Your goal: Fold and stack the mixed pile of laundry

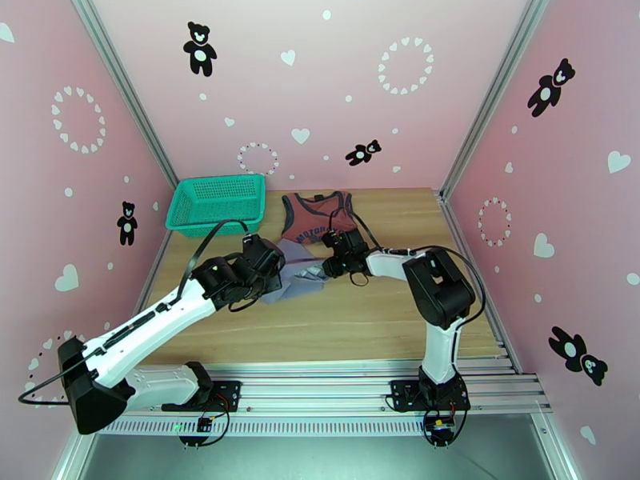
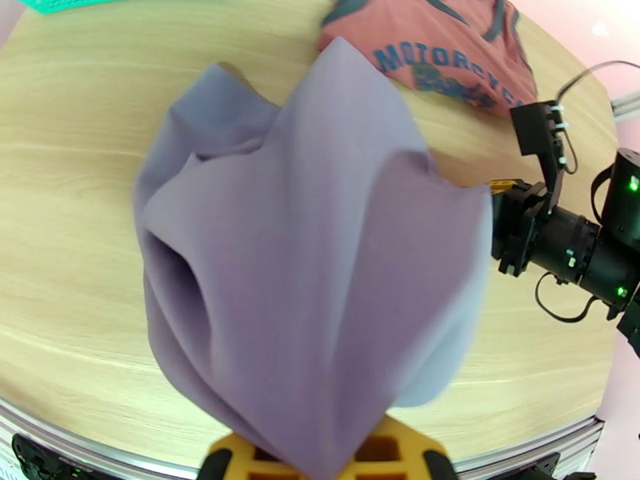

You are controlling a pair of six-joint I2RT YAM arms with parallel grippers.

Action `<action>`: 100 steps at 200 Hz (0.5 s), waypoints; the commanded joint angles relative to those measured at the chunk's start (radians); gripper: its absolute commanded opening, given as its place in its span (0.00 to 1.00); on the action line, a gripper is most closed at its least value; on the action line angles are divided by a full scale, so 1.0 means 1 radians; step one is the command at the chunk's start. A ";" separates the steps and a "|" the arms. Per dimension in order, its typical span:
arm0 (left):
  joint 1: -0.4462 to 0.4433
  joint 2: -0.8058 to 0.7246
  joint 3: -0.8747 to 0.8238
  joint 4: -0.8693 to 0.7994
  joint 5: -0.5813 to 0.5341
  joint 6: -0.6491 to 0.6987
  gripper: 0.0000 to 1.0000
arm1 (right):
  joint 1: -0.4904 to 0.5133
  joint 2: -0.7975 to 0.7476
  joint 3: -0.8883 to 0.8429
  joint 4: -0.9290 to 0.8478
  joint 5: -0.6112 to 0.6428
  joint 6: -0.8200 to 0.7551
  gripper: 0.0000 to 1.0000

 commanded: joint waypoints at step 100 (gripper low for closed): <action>0.254 -0.066 0.389 -0.155 0.080 0.269 0.00 | 0.034 -0.592 0.347 -0.643 0.187 -0.093 0.00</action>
